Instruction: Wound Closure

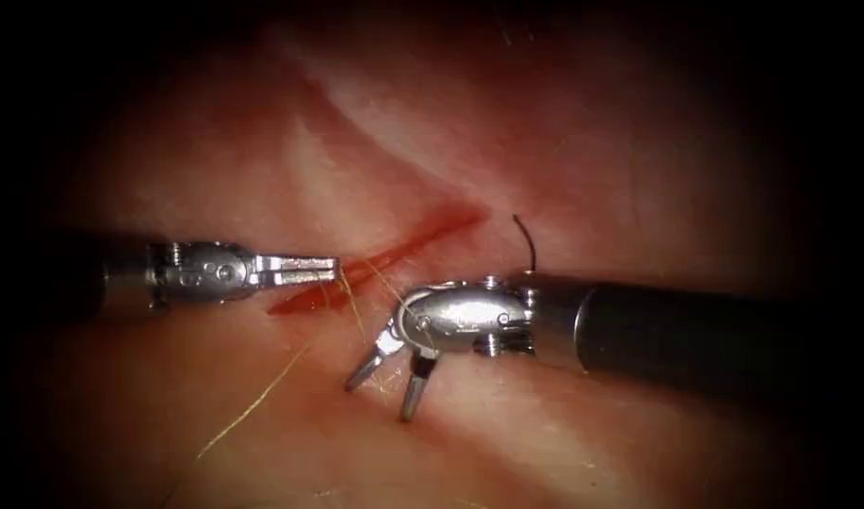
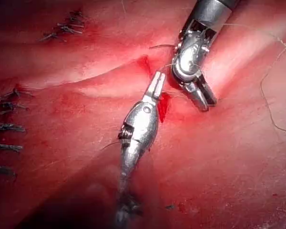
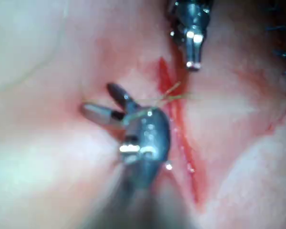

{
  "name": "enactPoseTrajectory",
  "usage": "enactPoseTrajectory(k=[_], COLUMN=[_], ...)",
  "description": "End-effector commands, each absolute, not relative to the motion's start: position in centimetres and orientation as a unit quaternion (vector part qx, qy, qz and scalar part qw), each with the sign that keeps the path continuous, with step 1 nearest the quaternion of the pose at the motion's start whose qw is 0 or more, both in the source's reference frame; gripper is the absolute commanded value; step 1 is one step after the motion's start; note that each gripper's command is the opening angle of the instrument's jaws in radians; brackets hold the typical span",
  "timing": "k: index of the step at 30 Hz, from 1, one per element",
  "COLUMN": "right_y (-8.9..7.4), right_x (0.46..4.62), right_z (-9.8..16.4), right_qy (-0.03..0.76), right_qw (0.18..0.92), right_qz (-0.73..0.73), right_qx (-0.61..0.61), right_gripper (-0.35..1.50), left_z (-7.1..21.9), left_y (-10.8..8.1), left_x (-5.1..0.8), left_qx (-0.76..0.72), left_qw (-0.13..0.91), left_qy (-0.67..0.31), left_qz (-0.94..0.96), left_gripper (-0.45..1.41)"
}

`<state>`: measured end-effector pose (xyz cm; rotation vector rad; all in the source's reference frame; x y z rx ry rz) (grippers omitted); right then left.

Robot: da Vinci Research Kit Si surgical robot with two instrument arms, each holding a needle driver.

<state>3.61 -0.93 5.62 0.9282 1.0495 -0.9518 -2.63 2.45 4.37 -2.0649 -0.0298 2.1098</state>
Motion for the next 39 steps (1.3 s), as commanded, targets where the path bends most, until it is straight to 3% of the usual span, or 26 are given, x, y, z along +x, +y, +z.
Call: enactPoseTrajectory(k=[1,29,39], right_y=[-0.89,-0.53,0.08], right_x=[3.68,3.68,3.54], right_z=[5.60,5.27,5.00], right_qy=[0.460,0.460,0.542], right_qw=[0.659,0.689,0.684], right_qz=[-0.429,-0.391,-0.287], right_qx=[0.413,0.402,0.394], right_gripper=[-0.35,-0.35,-0.35], left_z=[4.43,4.39,4.35], left_y=[2.45,2.37,2.13], left_x=[-2.68,-2.63,-2.68], left_qx=[-0.697,-0.696,-0.695], left_qw=[0.094,0.096,0.101], left_qy=[-0.010,-0.011,-0.014], left_qz=[0.711,0.711,0.712], left_gripper=[-0.45,-0.45,-0.45])
